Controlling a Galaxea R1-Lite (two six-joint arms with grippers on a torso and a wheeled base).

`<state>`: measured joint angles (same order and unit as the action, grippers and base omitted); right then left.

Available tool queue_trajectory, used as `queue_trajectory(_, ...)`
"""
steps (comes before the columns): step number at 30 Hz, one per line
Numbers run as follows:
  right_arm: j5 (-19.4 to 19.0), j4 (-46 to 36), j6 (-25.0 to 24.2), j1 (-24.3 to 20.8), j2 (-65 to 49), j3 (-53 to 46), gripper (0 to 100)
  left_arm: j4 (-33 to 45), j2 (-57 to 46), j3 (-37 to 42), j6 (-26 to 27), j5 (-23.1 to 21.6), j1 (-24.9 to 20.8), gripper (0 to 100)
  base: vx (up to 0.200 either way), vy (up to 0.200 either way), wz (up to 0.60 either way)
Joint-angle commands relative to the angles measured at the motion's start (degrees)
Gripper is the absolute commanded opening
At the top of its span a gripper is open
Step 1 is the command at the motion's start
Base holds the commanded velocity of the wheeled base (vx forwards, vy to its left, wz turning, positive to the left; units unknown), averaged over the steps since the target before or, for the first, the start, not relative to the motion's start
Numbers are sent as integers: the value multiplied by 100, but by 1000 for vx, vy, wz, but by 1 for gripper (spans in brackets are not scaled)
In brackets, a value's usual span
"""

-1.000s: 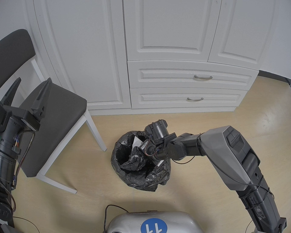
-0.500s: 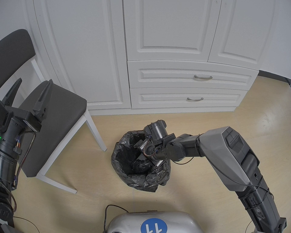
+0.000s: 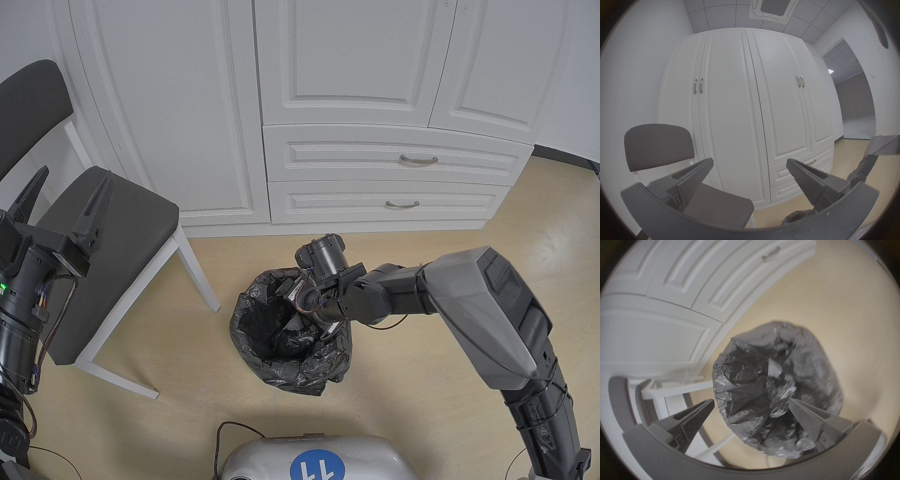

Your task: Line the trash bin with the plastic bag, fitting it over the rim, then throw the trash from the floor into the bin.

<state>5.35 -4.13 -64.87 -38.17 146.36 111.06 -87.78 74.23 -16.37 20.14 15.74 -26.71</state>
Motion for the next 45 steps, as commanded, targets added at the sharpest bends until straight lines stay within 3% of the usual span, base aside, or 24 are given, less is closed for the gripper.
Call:
queue_trajectory(1, 1073, 70, 1626, 169, -1444, -1385, 100, -2, -31, 55, -1, 8, 25, 100, 0, 0, 0)
queue_trajectory(3, 1091, 79, 1670, 187, -1488, -1429, 100, -2, -31, 55, 8, 8, 25, 100, 0, 0, 0)
queue_trajectory(4, 1187, 325, 2285, 424, -2270, -2167, 100, -2, -75, 64, 8, 17, 25, 100, 0, 0, 0)
queue_trajectory(9, 915, 2417, 4078, 1057, -4045, -4795, 100, -2, 109, 169, -45, 35, 25, 100, 0, 0, 0)
queue_trajectory(13, 150, 4869, 5942, 1857, -4660, -6808, 100, -2, 276, 249, -54, 35, 43, 100, 0, 0, 0)
queue_trajectory(15, -526, 6715, 6856, 2402, -4660, -7678, 100, -11, 276, 231, 16, 17, 69, 100, 0, 0, 0)
queue_trajectory(16, -746, 7418, 7067, 2569, -4634, -7942, 100, -11, 215, 249, 34, 8, 69, 100, 0, 0, 0)
queue_trajectory(18, -843, 7752, 7155, 2648, -4616, -8065, 100, -11, 188, 257, 52, 17, 69, 100, 0, 0, 0)
queue_trajectory(19, -1291, 9413, 7295, 2991, -4450, -8618, 100, -2, -31, 257, 122, 17, 105, 100, 0, 0, 0)
queue_trajectory(21, -1528, 9413, 7401, 3184, -4555, -8820, 100, -2, -189, 275, 104, 26, 245, 100, 0, 0, 0)
queue_trajectory(25, -1581, 9413, 7409, 3290, -5416, -9058, 100, -2, -567, 275, 131, 17, 922, 100, 0, 0, 0)
queue_trajectory(29, -1476, 9413, 6785, 3298, -6234, -9225, 100, -2, -1007, 284, 122, 26, 1432, 100, 0, 0, 0)
queue_trajectory(33, -1098, 9413, 6214, 3307, -7244, -9515, 100, 104, -1728, 169, 157, 43, 1467, 100, 0, 0, 0)
queue_trajectory(38, -1001, 9413, 6091, 3544, -8211, -9550, 100, 1106, -2738, -129, 219, 43, 1704, 100, 0, 0, 0)
queue_trajectory(40, -983, 9018, 6082, 3949, -8809, -9550, 100, 1818, -3318, -323, 210, 17, 1854, 100, 0, 0, 0)
queue_trajectory(43, -992, 8086, 6047, 4362, -9749, -9488, 100, 2890, -4083, -595, 183, -1, 1862, 100, 0, 0, 0)
queue_trajectory(45, -1054, 6838, 5950, 4379, -10830, -9295, 100, 3892, -4698, -868, 34, -9, 1968, 100, 0, 0, 0)
